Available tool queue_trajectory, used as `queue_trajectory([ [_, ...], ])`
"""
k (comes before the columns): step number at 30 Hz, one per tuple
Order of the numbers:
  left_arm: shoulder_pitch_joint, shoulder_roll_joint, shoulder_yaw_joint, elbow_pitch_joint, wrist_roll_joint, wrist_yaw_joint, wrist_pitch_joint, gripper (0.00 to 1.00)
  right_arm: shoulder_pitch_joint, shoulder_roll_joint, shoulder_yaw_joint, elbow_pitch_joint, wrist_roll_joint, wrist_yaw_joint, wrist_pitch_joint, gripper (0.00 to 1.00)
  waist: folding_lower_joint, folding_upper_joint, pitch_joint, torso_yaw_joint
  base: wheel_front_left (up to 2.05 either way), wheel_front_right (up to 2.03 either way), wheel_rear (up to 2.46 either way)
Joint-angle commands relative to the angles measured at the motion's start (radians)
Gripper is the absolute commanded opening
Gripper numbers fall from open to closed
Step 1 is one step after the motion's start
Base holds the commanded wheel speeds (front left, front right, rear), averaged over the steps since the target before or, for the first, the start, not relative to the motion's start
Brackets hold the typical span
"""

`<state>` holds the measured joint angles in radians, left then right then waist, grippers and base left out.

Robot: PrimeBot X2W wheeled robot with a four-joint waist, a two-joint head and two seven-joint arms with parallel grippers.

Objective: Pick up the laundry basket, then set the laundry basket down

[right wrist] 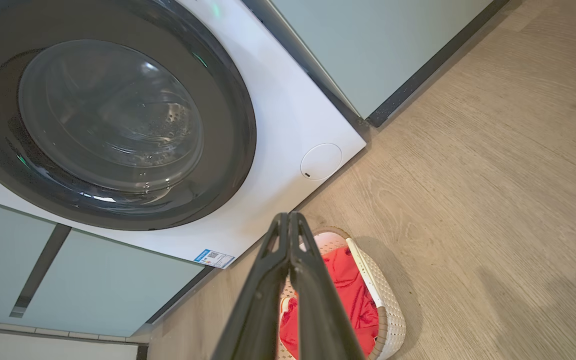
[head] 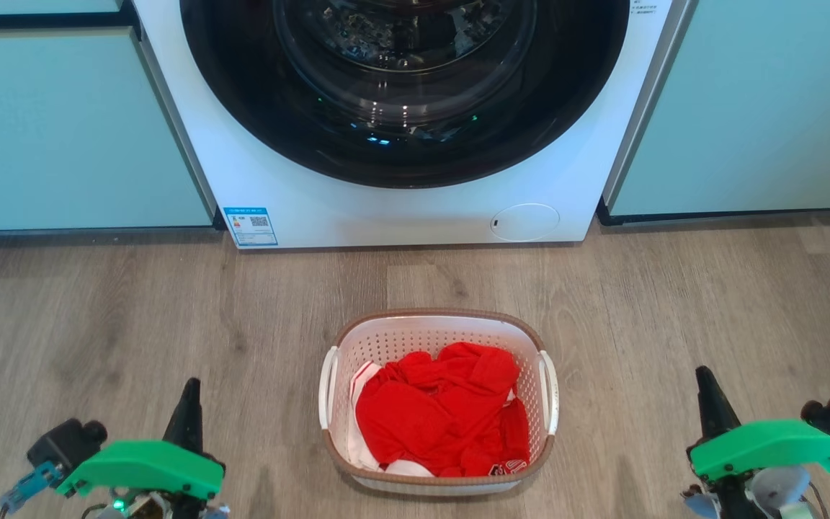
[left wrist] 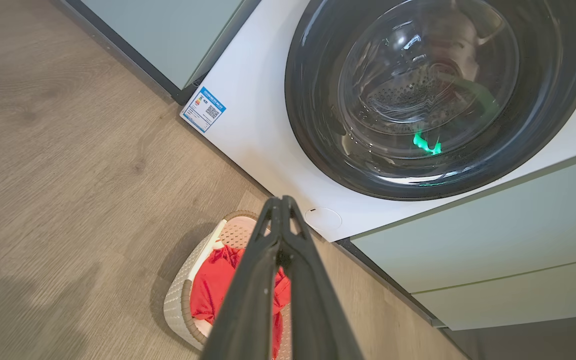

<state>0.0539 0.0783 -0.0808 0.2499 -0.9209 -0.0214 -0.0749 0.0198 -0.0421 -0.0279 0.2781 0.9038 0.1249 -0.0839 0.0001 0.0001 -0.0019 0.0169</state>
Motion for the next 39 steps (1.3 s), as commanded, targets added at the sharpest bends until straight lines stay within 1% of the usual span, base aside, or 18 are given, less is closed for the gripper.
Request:
queue_trajectory([
  [1,-0.058,0.001,0.034,-0.025,-0.029,-0.01,0.005,0.0,-0.062,-0.019,0.005,-0.033,0.031,0.003,0.008,0.0,0.0,-0.0001,0.0,0.0,0.0,0.0,0.0],
  [7,-0.066,0.0,0.046,-0.023,-0.085,-0.018,0.019,0.0,-0.067,-0.02,0.0,-0.033,0.089,0.003,0.023,0.0,-0.0001,-0.0001,0.001,-0.002,0.0,0.0,0.0],
  [39,-0.124,-0.01,0.128,-0.012,-0.46,-0.074,0.115,0.0,-0.103,-0.022,-0.039,-0.034,0.476,0.005,0.118,0.0,-0.0001,-0.0001,0.003,-0.011,0.0,0.0,0.0],
])
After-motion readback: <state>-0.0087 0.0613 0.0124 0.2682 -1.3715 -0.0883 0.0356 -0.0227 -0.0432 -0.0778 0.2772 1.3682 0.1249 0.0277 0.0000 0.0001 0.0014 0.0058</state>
